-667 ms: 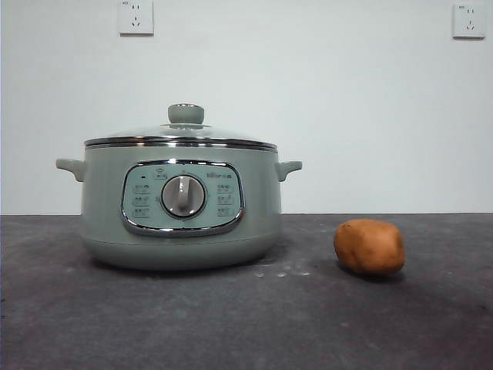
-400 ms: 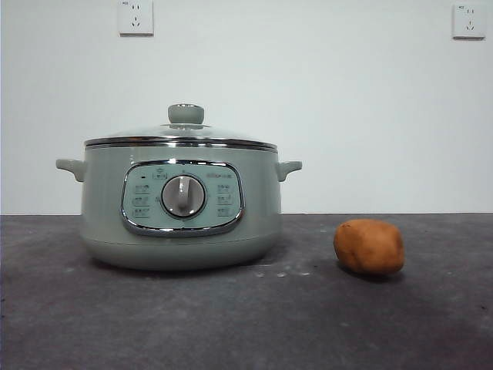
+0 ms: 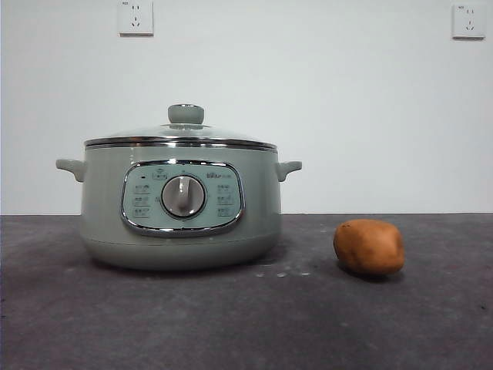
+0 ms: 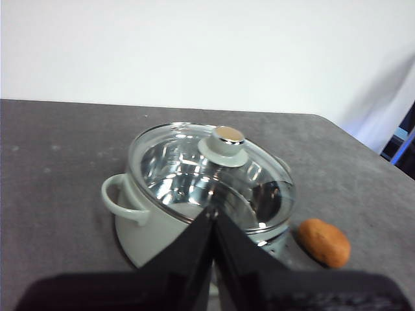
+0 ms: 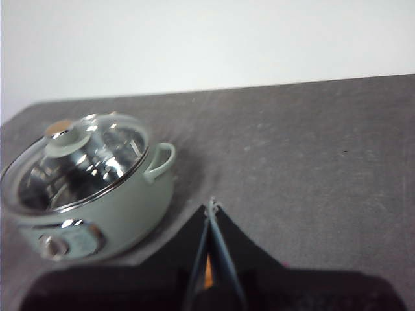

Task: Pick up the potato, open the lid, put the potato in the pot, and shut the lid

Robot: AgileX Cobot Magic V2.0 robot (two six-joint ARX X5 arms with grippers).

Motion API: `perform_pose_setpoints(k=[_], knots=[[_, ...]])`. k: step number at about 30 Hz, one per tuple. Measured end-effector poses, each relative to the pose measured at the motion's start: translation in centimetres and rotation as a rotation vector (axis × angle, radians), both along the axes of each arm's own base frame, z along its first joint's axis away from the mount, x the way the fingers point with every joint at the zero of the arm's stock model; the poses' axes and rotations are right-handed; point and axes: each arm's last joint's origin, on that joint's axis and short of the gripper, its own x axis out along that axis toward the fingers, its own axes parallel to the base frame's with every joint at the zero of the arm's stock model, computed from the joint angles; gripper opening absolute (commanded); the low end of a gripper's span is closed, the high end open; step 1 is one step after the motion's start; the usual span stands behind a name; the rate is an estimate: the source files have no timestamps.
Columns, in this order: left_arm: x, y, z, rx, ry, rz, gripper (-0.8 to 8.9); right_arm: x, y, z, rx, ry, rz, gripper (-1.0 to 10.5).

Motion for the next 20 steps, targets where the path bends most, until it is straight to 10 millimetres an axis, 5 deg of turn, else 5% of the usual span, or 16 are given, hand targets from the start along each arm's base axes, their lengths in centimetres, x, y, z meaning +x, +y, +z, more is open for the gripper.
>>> perform_pose_setpoints(k=[6,16,19,20], knots=[[-0.3,-0.3,1.6,0.046,0.086,-0.047,-0.06,0.5,0.2,2.5,-0.076,0.108,0.071,-0.1],[0.2,-0.5,2.4,0.066,0.129,-0.086,0.12,1.3,0.2,2.4,-0.119,0.169,0.091,0.1],[0.2,-0.5,2.5,0.066,0.131,-0.086,2.66,1.2,0.2,2.4,-0.119,0.164,0.091,1.7],[0.2,-0.5,2.7,0.067,0.124,-0.086,4.99,1.2,0.2,2.5,-0.119,0.162,0.091,3.6]])
